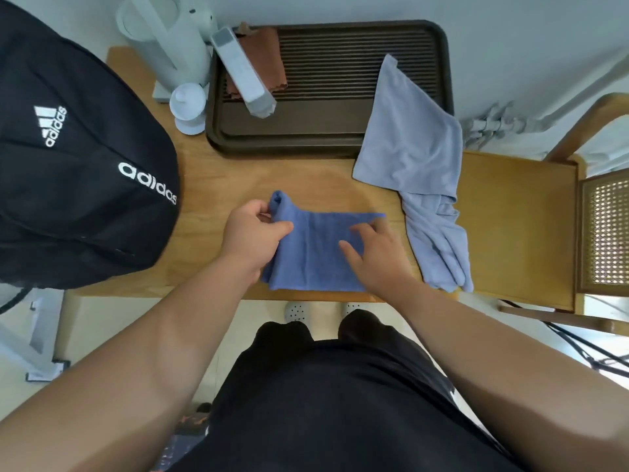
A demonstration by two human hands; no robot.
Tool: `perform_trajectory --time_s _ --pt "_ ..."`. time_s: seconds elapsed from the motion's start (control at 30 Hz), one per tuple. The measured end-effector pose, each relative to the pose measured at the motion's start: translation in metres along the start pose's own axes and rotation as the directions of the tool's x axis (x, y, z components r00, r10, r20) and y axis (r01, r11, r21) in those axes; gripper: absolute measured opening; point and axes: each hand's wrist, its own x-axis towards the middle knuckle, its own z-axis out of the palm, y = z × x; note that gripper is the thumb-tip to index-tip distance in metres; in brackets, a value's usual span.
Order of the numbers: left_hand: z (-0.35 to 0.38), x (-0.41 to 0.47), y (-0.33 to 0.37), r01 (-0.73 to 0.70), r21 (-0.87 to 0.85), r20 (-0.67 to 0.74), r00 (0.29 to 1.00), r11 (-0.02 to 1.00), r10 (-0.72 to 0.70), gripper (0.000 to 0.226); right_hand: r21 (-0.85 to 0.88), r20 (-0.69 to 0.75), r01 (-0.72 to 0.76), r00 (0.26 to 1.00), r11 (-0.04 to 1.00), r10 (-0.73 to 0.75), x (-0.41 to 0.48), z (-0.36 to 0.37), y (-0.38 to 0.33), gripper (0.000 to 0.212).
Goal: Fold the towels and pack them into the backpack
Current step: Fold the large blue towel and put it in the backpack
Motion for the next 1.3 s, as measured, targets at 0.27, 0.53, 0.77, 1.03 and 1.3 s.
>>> perform_trajectory --time_s 0.27,0.53,0.77,1.03,1.3 --pt "0.116 -0.023 0.012 -0.194 0.34 0.057 0.981 0.92 0.186 0.018 0.329 0.285 -0.141 0.958 0.934 0.044 -0.01 -0.03 0.061 0.043" --pt "0.17 -0.019 0.002 -0.179 0.502 0.2 0.976 0.846 0.087 0.015 0.425 0.363 -0.143 0.932 0.894 -0.023 -0.014 -0.033 0.075 0.084" --pt "0.149 -0.025 -0.011 -0.26 0.583 0.188 0.965 0.77 0.183 0.036 0.343 0.331 -0.01 0.937 0.939 -0.111 -0.008 -0.034 0.069 0.06" --pt "0.119 -0.021 -0.048 -0.378 0.903 0.329 0.914 0.206 0.235 0.089 0.262 0.265 -0.018 0.963 0.965 -0.054 0.001 -0.036 0.07 0.054" --pt "0.121 -0.002 -0.075 -0.41 0.886 0.371 0.907 0.217 0.199 0.11 -0.299 0.101 0.314 0.949 0.901 -0.298 0.008 -0.044 0.051 0.058"
